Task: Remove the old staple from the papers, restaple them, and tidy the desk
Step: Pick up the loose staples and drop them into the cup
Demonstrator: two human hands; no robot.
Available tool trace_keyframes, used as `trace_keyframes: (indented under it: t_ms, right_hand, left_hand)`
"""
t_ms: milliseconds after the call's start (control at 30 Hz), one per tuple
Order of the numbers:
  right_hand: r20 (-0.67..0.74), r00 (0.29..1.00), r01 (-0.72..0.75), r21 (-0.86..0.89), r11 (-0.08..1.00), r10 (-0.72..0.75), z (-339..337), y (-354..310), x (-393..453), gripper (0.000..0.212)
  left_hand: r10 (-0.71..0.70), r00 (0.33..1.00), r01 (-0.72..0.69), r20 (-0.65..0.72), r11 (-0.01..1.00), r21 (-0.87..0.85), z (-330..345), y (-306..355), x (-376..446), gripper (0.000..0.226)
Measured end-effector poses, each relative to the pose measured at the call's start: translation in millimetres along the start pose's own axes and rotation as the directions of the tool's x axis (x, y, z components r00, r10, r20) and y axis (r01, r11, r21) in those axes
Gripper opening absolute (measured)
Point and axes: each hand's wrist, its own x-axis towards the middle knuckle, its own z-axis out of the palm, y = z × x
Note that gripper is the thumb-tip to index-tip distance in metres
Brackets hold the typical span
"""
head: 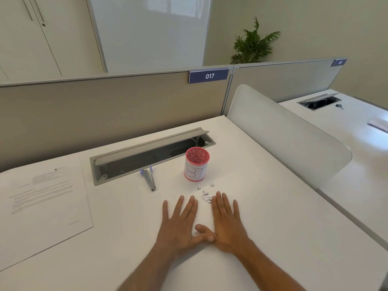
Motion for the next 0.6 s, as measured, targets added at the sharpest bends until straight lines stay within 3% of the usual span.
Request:
trace_keyframes:
  t_ms: [167, 300, 400, 600]
  right_hand:
    - [-0.014, 0.992, 0.128, -0.025, 0.991, -0.128, -8.9, 6.3, 9.4, 0.108]
    - [-0.038, 0.998, 0.055, 0.060, 0.997, -0.053, -19.0, 20.2, 28.6, 0.115]
    - [0.031, 0.998, 0.059, 0.095, 0.994, -0.062, -25.6, 25.9, 47.1, 0.112]
    - [0.102, 0.945, 0.314, -0.013, 0.949, -0.311, -22.9, 18.7, 62.7, 0.093]
  left_hand:
    - [0.095, 0.995, -0.094, -0.040, 0.995, 0.038, -1.0, -6.0, 12.3, 0.109]
    - [-0.046, 0.996, 0.044, -0.071, 0.999, -0.029, -1.5, -6.5, 20.1, 0.117]
    - [-0.123, 0.992, 0.122, -0.022, 0.992, -0.016, -4.1, -4.3, 30.5, 0.126]
    - [-0.096, 0.995, 0.095, 0.024, 0.995, 0.009, -6.3, -3.1, 40.8, 0.122]
